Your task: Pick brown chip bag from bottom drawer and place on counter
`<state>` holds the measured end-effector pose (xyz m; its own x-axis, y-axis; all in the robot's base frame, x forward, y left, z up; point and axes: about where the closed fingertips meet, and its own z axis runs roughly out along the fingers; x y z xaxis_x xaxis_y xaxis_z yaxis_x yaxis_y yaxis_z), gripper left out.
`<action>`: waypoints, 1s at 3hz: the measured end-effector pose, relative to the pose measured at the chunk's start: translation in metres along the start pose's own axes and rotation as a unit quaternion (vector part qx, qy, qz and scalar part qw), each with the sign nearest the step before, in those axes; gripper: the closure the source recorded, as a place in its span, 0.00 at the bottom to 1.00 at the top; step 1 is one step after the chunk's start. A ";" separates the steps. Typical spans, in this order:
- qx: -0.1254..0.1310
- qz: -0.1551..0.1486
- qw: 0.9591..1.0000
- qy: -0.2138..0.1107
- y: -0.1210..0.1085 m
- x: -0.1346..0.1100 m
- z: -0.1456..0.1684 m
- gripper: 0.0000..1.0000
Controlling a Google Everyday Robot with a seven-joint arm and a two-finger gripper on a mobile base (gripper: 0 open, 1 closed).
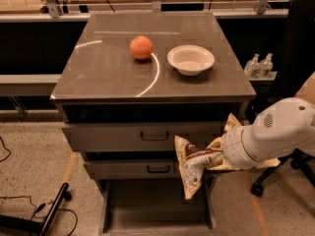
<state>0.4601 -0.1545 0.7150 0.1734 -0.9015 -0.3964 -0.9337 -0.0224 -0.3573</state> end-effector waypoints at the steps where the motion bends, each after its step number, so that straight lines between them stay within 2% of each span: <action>1: 0.019 -0.107 0.993 0.036 -0.007 -0.020 -0.056 1.00; 2: 0.020 -0.194 0.979 0.057 -0.021 -0.065 -0.088 1.00; 3: 0.016 -0.245 0.968 0.057 -0.039 -0.110 -0.102 1.00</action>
Offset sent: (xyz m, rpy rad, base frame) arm -0.0224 0.0474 0.1750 -0.2036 -0.0945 -0.0829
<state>0.4451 -0.0990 0.8585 0.5555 -0.8280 -0.0764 -0.7370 -0.4478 -0.5062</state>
